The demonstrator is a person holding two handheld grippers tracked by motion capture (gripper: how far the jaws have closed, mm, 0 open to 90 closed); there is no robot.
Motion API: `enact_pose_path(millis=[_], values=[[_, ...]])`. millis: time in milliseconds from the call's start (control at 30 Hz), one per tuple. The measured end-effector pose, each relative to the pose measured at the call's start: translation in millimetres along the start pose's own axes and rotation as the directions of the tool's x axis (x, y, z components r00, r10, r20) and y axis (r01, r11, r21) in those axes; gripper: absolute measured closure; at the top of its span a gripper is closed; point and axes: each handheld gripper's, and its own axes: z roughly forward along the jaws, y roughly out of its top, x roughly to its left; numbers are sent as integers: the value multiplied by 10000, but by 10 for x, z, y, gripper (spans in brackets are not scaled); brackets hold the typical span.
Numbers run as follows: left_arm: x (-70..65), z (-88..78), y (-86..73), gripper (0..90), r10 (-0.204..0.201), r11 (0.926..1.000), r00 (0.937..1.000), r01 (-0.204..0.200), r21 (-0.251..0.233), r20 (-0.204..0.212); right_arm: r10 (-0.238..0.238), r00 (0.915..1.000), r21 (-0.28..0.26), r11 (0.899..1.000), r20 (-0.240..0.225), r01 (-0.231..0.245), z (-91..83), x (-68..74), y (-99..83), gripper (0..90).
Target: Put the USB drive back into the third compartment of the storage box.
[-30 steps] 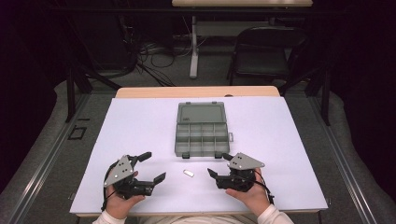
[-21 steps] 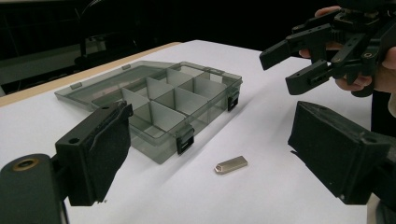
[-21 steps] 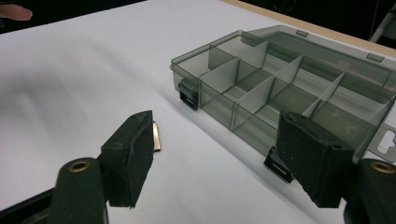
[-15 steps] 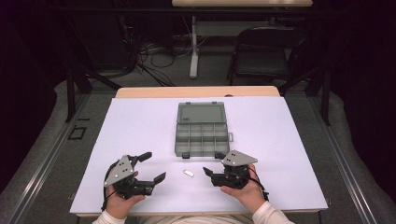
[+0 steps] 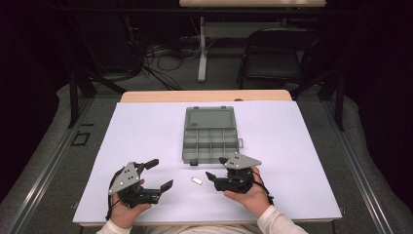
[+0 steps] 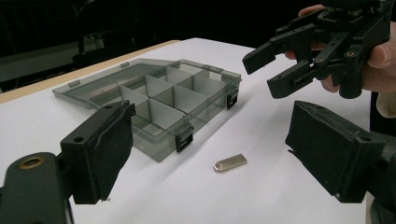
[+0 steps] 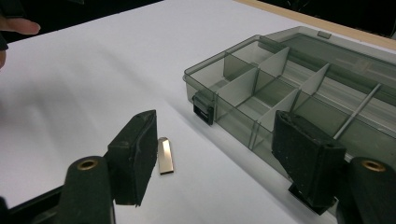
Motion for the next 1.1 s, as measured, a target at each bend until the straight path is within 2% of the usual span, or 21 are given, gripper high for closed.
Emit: enact_pose_path(millis=[367,1100], values=[[4,-1,-2,144,-39,10000,10000,39,5,-40,74,9996,57,10000,-277,-72,145,27,45,321],[1,4,-6,145,-44,10000,10000,44,74,34,-66,9992,487,9988,-399,86,359,78,27,342]])
